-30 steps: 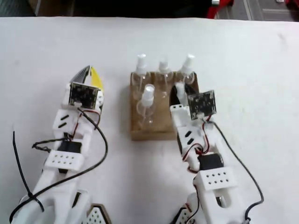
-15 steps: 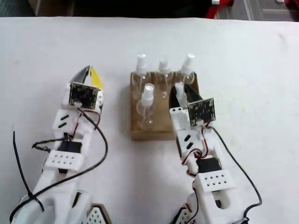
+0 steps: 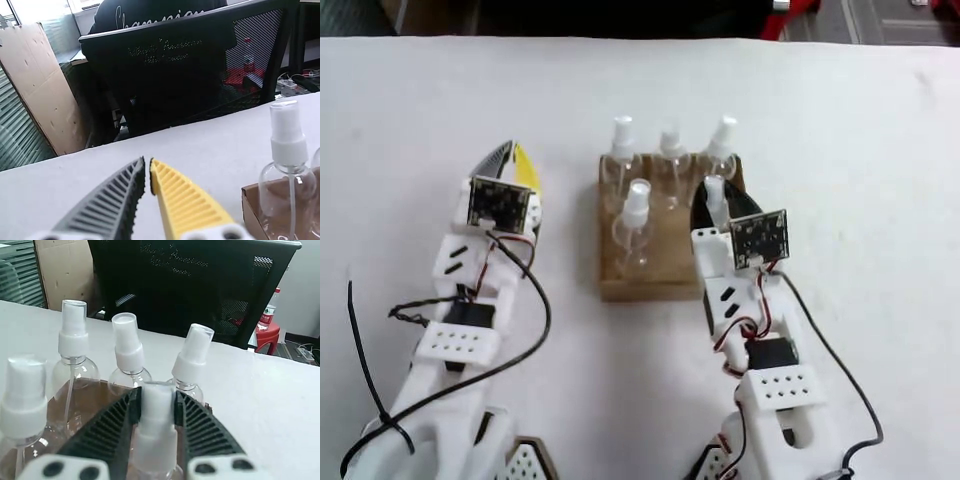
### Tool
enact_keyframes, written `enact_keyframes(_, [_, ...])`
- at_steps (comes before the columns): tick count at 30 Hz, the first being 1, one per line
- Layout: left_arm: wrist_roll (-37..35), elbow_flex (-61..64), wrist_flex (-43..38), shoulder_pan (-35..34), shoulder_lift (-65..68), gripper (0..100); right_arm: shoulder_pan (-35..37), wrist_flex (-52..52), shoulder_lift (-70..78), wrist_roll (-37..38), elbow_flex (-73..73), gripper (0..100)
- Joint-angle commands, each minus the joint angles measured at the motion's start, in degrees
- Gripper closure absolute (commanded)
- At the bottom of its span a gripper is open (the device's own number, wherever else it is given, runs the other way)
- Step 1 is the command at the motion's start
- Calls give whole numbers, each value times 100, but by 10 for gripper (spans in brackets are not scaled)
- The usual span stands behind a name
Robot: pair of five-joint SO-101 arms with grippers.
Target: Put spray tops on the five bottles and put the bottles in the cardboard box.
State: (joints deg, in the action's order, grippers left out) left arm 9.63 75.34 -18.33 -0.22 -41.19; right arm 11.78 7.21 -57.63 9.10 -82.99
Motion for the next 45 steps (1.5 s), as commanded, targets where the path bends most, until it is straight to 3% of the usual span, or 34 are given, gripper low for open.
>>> enact_keyframes(1, [70, -26, -176, 48, -13, 976, -22, -75, -66, 62, 62, 979])
enact_keyframes(8, [70, -26, -176, 48, -13, 976, -22, -92, -66, 70, 62, 885])
enact_keyframes(21, [70, -26, -176, 48, -13, 976, -13, -1174, -1420, 70, 18, 897])
enact_keyframes(42, [70, -26, -176, 48, -13, 976, -4, -1191, -1490, 62, 26, 894])
enact_keyframes(45, [70, -26, -176, 48, -13, 976, -4, -1191, -1499, 53, 62, 841])
